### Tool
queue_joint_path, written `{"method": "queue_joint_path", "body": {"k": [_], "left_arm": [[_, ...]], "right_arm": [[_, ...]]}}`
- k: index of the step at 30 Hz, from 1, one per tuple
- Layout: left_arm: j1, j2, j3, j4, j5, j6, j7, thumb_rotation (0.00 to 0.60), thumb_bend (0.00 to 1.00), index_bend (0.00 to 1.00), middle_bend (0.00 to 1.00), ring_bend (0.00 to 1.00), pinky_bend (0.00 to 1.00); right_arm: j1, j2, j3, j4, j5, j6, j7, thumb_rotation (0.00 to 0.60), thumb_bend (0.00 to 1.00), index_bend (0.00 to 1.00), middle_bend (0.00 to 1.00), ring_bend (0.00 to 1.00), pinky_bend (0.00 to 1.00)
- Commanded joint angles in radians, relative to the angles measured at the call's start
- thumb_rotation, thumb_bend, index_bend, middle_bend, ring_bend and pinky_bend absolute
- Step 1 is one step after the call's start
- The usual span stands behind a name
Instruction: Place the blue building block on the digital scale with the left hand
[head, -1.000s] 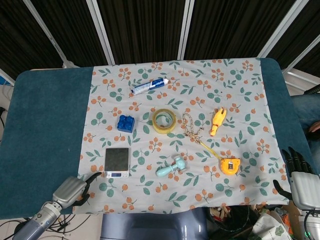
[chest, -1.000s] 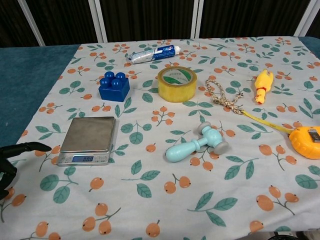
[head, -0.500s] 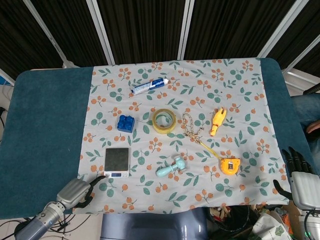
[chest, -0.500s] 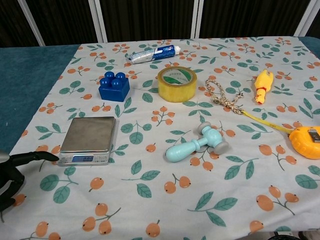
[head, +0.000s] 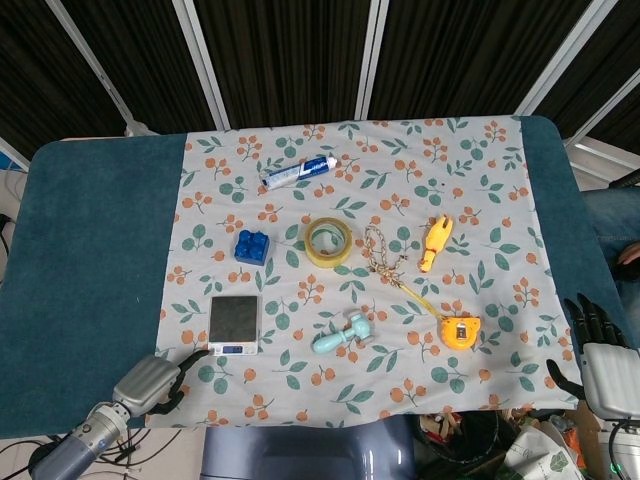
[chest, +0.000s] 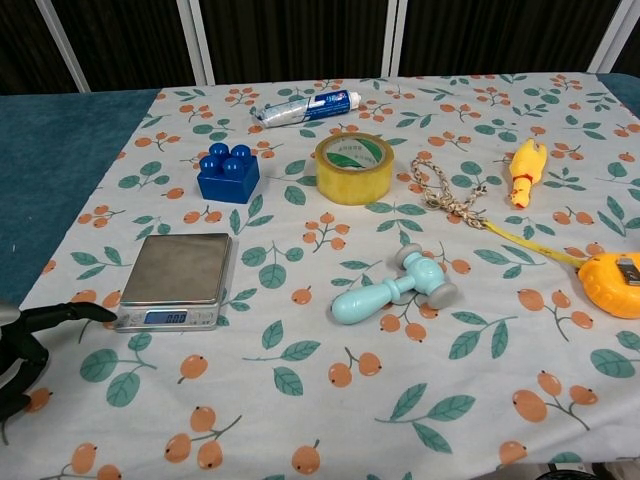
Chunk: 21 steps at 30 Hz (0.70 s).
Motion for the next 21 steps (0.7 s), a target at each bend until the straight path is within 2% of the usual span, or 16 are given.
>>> {"method": "queue_joint_path", "body": {"k": [1, 21], "left_arm": [[-0.001, -0.001, -0.001, 0.0, -0.003, -0.002, 0.003, 0.6, 0.47, 0.09, 0.65, 0.7, 0.8], [-0.016, -0.006, -0.007, 0.001, -0.018, -0.02, 0.014, 0.6, 0.47, 0.09, 0.64, 0.7, 0.8]], "right_arm": [[0.0, 0.0, 0.0, 0.0, 0.0, 0.0, 0.0, 0.6, 0.22, 0.0, 0.0, 0.06, 0.18], [0.001, 0.0, 0.0, 0.0, 0.002, -0.002, -0.001, 0.6, 0.22, 0.0, 0.0, 0.06, 0.18]]}}
